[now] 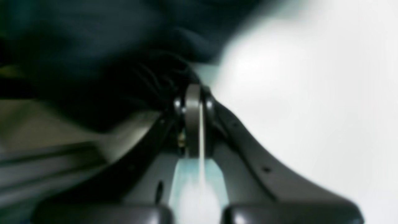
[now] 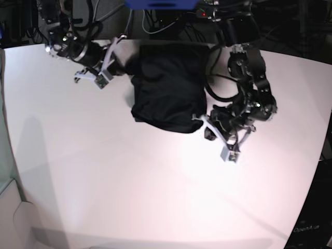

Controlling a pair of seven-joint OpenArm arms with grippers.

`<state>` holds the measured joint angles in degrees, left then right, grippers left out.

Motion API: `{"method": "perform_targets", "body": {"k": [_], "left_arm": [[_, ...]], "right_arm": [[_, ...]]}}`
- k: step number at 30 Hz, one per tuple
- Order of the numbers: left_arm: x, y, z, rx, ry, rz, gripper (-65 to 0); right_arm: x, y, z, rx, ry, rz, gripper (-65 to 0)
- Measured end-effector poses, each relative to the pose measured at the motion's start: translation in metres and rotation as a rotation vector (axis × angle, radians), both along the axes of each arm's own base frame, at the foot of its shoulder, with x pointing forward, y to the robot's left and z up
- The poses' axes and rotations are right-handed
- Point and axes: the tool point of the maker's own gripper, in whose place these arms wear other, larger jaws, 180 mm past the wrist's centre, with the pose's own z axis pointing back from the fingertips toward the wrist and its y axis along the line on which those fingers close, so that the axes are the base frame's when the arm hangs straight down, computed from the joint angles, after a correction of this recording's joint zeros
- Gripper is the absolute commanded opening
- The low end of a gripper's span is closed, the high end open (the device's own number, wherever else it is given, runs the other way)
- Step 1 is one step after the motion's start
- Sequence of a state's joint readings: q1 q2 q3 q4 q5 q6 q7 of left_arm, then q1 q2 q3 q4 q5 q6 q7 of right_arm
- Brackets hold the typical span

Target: Fold the T-shirt properly

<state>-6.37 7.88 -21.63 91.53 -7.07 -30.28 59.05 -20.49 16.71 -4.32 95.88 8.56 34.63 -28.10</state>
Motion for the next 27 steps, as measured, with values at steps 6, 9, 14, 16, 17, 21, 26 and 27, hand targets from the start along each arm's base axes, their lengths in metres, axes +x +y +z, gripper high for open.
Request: {"method": "perform_targets", "body": {"k": [6, 9, 14, 16, 17, 21, 26, 27], "left_arm": [[-0.017, 0.112, 0.043, 0.203, -0.032, 0.194, -65.0], [-0.047, 0.153, 0.056, 0.358, -0.002, 0.199, -65.0], [-0.130, 0.186, 0.023, 0.544, 0.202, 0.100, -65.0], [-0.161, 0.196, 0.009, 0.572, 0.272, 0.089, -65.0], [-0.177, 0.197, 0.002, 0.571, 0.289, 0.076, -65.0], [-0.228, 0.180, -0.030, 0.520, 0.333, 0.024, -65.0], [-0.282, 0.126, -0.103, 0.397, 0.414, -0.062, -65.0], [-0.294, 0.119, -0.122, 0.375, 0.447, -0.064, -65.0]], "right_arm": [[0.026, -0.061, 0.051, -0.103, -0.156, -0.139, -65.0], [0.017, -0.078, 0.075, -0.123, -0.205, -0.193, -65.0], [-0.049, -0.105, 0.042, -0.135, -0.032, -0.404, -65.0], [-0.063, -0.116, 0.046, -0.130, -0.052, -0.452, -65.0], [-0.070, -0.117, 0.051, -0.107, -0.078, -0.469, -65.0], [-0.119, -0.099, 0.029, -0.021, 0.019, -0.496, -65.0], [-0.159, -0.106, -0.027, 0.055, 0.144, -0.637, -65.0], [-0.168, -0.102, -0.044, 0.081, 0.180, -0.661, -65.0]]}}
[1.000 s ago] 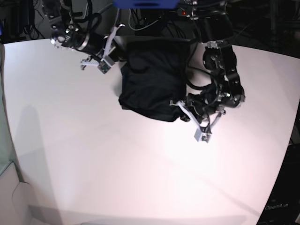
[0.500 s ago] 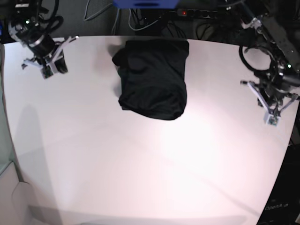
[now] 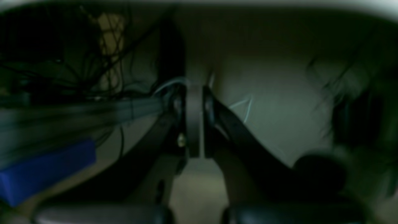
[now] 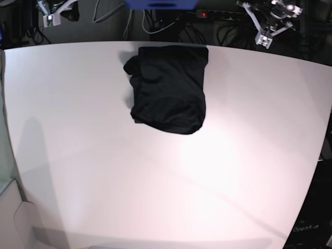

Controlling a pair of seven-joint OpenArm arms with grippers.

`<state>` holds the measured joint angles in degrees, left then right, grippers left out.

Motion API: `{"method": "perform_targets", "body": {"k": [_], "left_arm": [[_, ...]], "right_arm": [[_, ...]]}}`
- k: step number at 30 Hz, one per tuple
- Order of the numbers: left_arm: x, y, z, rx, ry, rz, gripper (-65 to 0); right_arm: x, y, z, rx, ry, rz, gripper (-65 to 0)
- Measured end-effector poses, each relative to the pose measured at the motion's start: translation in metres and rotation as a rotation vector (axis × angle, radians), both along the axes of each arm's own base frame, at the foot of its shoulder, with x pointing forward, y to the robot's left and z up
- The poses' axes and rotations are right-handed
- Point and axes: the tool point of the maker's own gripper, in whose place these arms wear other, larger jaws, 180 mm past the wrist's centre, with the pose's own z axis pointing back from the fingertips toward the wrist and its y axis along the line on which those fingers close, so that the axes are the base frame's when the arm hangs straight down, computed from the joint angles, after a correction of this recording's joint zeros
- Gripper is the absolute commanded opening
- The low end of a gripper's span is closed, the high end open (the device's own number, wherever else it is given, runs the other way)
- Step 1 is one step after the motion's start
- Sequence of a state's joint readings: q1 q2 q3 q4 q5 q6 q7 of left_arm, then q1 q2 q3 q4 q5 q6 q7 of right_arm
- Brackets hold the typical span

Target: Fold the T-shirt properly

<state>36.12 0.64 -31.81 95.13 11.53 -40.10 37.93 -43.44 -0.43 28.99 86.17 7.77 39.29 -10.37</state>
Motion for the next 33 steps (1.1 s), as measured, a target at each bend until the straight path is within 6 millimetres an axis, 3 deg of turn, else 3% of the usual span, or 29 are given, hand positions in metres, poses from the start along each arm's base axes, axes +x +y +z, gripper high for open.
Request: {"method": "perform_targets", "body": {"k": [4, 7, 10, 12, 13, 16, 18, 20, 21, 24, 27, 30, 33], "left_arm": [[-0.049, -0.035, -0.070, -0.143, 0.088, 0.070, -65.0], [-0.063, -0.046, -0.109, -0.230, 0.119, 0.184, -65.0], [-0.070, -0.053, -0.137, -0.298, 0.167, 0.239, -65.0], [-0.064, -0.061, -0.152, -0.335, 0.171, 0.265, -65.0], [-0.064, -0.055, -0.160, -0.279, 0.168, 0.274, -65.0], [-0.057, -0.041, -0.170, -0.189, 0.118, 0.303, -65.0], [-0.067, -0.024, -0.175, -0.072, 0.177, 0.272, -65.0], [-0.054, -0.004, -0.175, 0.043, 0.132, 0.251, -65.0], [-0.044, 0.007, -0.173, 0.107, 0.108, 0.237, -65.0], [-0.009, 0.019, -0.169, 0.245, 0.033, 0.264, -65.0], [-0.008, -0.001, -0.172, 0.254, 0.093, 0.324, -65.0], [-0.021, -0.014, -0.174, 0.258, 0.134, 0.354, -65.0], [-0.029, -0.013, -0.174, 0.273, 0.162, 0.382, -65.0]], "right_arm": [[-0.031, 0.015, -0.061, 0.074, 0.088, -0.045, -65.0], [-0.036, 0.022, -0.099, 0.125, 0.116, -0.123, -65.0], [-0.057, 0.039, -0.135, 0.175, 0.220, -0.145, -65.0], [-0.069, 0.030, -0.156, 0.089, 0.272, -0.183, -65.0], [-0.077, 0.024, -0.164, 0.033, 0.316, -0.169, -65.0], [-0.065, 0.006, -0.174, -0.112, 0.354, -0.098, -65.0], [-0.032, -0.016, -0.173, -0.239, 0.294, -0.056, -65.0], [-0.005, -0.036, -0.172, -0.351, 0.285, -0.031, -65.0], [-0.002, -0.037, -0.173, -0.375, 0.305, -0.038, -65.0], [-0.031, -0.002, -0.183, -0.326, 0.417, -0.027, -63.3], [-0.055, 0.033, -0.187, -0.271, 0.484, -0.015, -61.7], [-0.035, 0.028, -0.187, -0.285, 0.440, -0.034, -61.7], [-0.009, 0.015, -0.184, -0.310, 0.391, -0.053, -61.7]]}}
